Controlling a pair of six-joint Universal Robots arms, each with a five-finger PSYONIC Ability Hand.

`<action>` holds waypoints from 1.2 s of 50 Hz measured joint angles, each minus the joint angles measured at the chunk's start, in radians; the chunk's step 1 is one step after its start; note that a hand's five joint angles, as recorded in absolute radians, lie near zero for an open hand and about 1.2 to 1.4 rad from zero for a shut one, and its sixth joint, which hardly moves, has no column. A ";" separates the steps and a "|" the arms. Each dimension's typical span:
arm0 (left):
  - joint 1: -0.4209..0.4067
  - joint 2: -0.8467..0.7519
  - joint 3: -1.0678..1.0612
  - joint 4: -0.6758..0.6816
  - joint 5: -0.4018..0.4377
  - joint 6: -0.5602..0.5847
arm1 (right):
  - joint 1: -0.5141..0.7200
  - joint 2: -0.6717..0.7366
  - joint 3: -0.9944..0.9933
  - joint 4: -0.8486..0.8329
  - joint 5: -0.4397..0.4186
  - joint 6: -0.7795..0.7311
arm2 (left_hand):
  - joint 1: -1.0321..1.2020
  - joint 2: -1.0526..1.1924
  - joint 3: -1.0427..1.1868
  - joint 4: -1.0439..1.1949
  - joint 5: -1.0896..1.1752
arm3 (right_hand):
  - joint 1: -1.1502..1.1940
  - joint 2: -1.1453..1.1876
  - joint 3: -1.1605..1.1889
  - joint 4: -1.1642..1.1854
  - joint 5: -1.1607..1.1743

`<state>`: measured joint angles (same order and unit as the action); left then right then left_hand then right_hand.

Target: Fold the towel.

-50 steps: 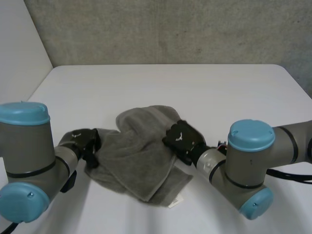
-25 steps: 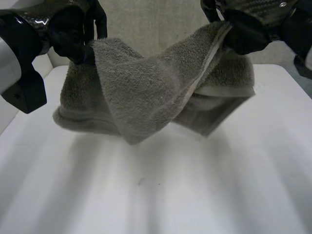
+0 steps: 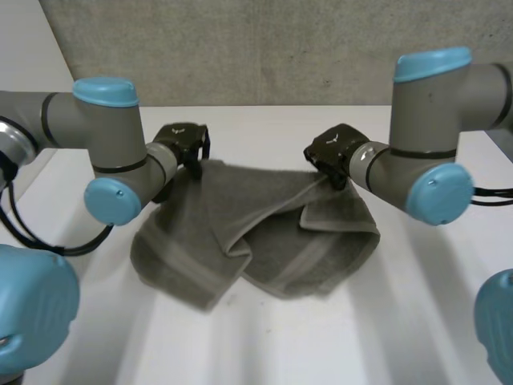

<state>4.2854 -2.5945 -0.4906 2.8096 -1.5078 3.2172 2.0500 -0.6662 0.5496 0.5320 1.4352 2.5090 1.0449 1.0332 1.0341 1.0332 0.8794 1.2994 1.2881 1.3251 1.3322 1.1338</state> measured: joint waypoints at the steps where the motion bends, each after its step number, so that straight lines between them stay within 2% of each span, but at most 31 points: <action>1: 0.000 -0.013 0.022 0.007 0.000 0.005 | 0.002 0.005 0.000 -0.024 0.014 0.001 | -0.107 -0.080 -0.079 -0.080 -0.097 | -0.023 -0.021 -0.027 -0.030 -0.020; 2: -0.001 -0.030 0.054 0.020 -0.002 0.011 | 0.005 0.010 0.007 -0.071 0.036 0.004 | -0.290 -0.258 -0.253 -0.257 -0.279 | -0.200 -0.181 -0.186 -0.193 -0.191; 3: -0.001 -0.036 0.065 0.026 -0.002 0.014 | 0.007 0.009 0.013 -0.089 0.044 0.006 | -0.393 -0.386 -0.353 -0.359 -0.385 | -0.278 -0.263 -0.268 -0.275 -0.273; 4: -0.001 -0.043 0.084 0.035 -0.004 0.017 | 0.009 0.003 0.032 -0.128 0.057 0.010 | -0.594 -0.587 -0.575 -0.581 -0.621 | -0.508 -0.490 -0.495 -0.502 -0.504; 5: -0.001 -0.042 0.089 0.037 -0.004 0.018 | 0.010 -0.003 0.044 -0.144 0.062 0.013 | -0.693 -0.666 -0.661 -0.664 -0.692 | -0.587 -0.590 -0.594 -0.600 -0.588; 7: -0.001 -0.023 0.086 0.036 -0.006 0.018 | 0.011 -0.034 0.095 -0.186 0.069 0.025 | -0.799 -0.793 -0.790 -0.787 -0.796 | -0.939 -0.933 -0.940 -0.945 -0.969; 9: -0.001 0.008 0.059 0.024 -0.007 0.016 | 0.011 -0.066 0.141 -0.205 0.070 0.036 | -0.831 -0.826 -0.824 -0.823 -0.824 | -1.028 -1.035 -1.062 -1.060 -1.072; 12: -0.001 0.074 -0.012 -0.001 -0.008 0.014 | 0.011 -0.116 0.205 -0.217 0.067 0.051 | -0.852 -0.849 -0.851 -0.849 -0.841 | -1.058 -1.048 -1.082 -1.071 -1.074; 18: 0.001 0.312 -0.311 -0.032 -0.005 0.011 | 0.004 -0.271 0.401 -0.230 0.059 0.084 | -0.866 -0.864 -0.866 -0.864 -0.847 | -1.066 -1.048 -1.082 -1.071 -1.074; 25: 0.002 0.589 -0.703 0.011 -0.008 0.010 | -0.028 -0.451 0.668 -0.284 0.050 0.093 | -0.862 -0.845 -0.846 -0.847 -0.848 | -1.067 -1.048 -1.082 -1.071 -1.074; 31: -0.031 0.714 -0.941 0.054 -0.035 -0.006 | -0.045 -0.545 0.853 -0.342 0.023 0.088 | -0.850 -0.836 -0.836 -0.836 -0.848 | -1.067 -1.048 -1.082 -1.071 -1.074; 35: -0.090 0.726 -1.023 0.076 -0.068 -0.028 | -0.046 -0.567 0.928 -0.370 0.009 0.083 | -0.850 -0.836 -0.836 -0.836 -0.848 | -1.067 -1.048 -1.082 -1.071 -1.074; 41: -0.217 0.664 -1.089 0.157 -0.160 -0.051 | -0.044 -0.575 1.023 -0.420 0.001 0.079 | -0.850 -0.835 -0.835 -0.836 -0.848 | -1.067 -1.048 -1.081 -1.071 -1.074; 45: -0.258 0.610 -1.086 0.219 -0.216 -0.051 | -0.044 -0.572 1.058 -0.447 0.002 0.078 | -0.819 -0.806 -0.807 -0.809 -0.836 | -1.067 -1.048 -1.082 -1.071 -1.074; 50: -0.274 0.557 -1.065 0.262 -0.247 -0.048 | -0.043 -0.566 1.083 -0.467 0.003 0.077 | -0.738 -0.727 -0.728 -0.727 -0.747 | -1.067 -1.048 -1.082 -1.071 -1.074; 60: -0.273 0.479 -1.015 0.272 -0.254 -0.042 | -0.045 -0.559 1.094 -0.484 0.004 0.077 | -0.646 -0.634 -0.635 -0.638 -0.656 | -1.067 -1.048 -1.082 -1.071 -1.074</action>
<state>4.0123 -2.1156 -1.5055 3.0819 -1.7619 3.1756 2.0048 -1.2254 1.6437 0.0479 1.4397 2.5863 0.3988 0.3992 0.3995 0.3956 0.2233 0.2325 0.2403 0.2434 0.2608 0.0600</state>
